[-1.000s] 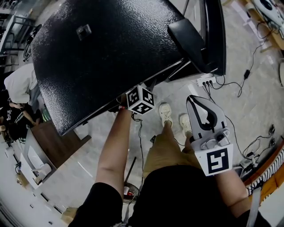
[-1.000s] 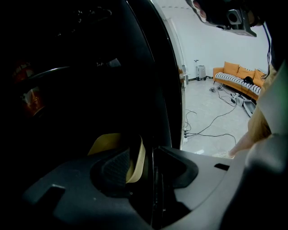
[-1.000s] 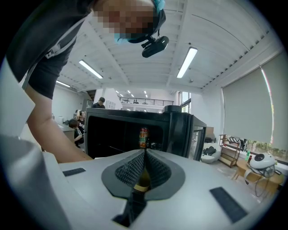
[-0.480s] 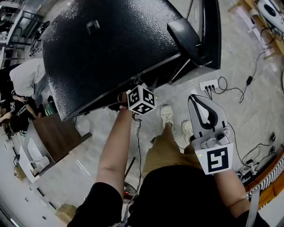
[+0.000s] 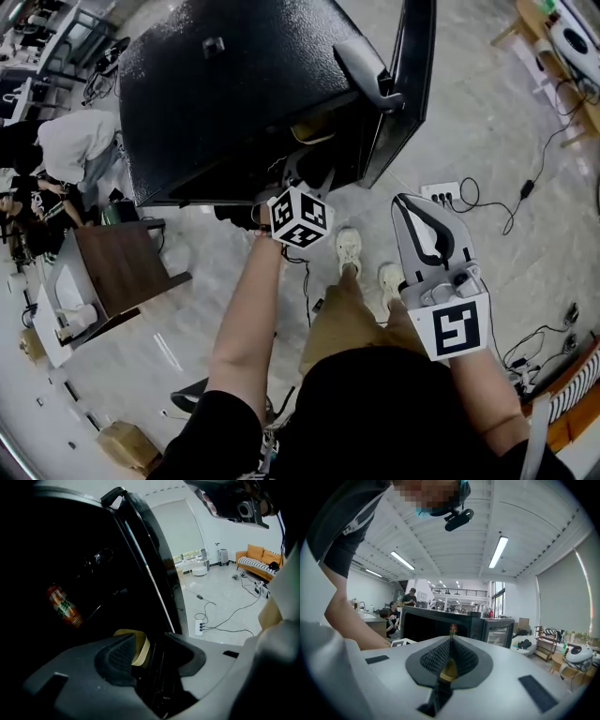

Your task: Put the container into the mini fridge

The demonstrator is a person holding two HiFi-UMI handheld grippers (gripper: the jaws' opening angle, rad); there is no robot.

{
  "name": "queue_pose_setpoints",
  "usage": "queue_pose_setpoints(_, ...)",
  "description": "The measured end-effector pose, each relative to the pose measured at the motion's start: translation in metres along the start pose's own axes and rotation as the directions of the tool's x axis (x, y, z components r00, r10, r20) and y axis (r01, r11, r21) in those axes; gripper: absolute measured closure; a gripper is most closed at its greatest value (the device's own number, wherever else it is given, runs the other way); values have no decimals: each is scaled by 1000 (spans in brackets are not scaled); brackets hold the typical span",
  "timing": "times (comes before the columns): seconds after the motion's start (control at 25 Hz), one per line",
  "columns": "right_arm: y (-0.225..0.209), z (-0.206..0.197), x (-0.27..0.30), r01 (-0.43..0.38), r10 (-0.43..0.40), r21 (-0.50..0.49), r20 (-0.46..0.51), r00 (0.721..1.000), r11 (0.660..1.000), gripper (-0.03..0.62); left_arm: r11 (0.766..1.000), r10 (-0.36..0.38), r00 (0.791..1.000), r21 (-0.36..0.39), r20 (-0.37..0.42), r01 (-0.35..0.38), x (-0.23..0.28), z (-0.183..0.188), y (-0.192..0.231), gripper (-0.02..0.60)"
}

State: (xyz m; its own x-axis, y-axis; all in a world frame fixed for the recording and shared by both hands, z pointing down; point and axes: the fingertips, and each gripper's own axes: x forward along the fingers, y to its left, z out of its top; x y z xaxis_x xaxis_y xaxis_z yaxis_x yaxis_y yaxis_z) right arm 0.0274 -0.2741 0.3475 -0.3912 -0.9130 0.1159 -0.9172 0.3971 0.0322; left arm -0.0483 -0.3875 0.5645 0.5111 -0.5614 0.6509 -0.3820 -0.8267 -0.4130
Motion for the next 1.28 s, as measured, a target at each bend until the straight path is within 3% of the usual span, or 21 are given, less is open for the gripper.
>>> queue_pose_setpoints(0.28,-3,19,-55,-47,47,-11,61,997,999,557,996,76,997,-41,12,-76,-48,34,-34,387)
queue_pose_setpoints(0.64,-2,56,-109,-126,129,-30,144,981,992,557,975,202,979,-95,32,-199,-124,81,-60,390)
queue_pose_setpoints(1.0,7,81,-152,-196,199,-34,206,958,980,557,934,331,940,-171,78,-315,-214,120,-89,390)
queue_pose_setpoints(1.28,23,85,-176,-276,287,-82,215,933,958,557,893,432,891,-206,141,-400,-282,158,-100,390)
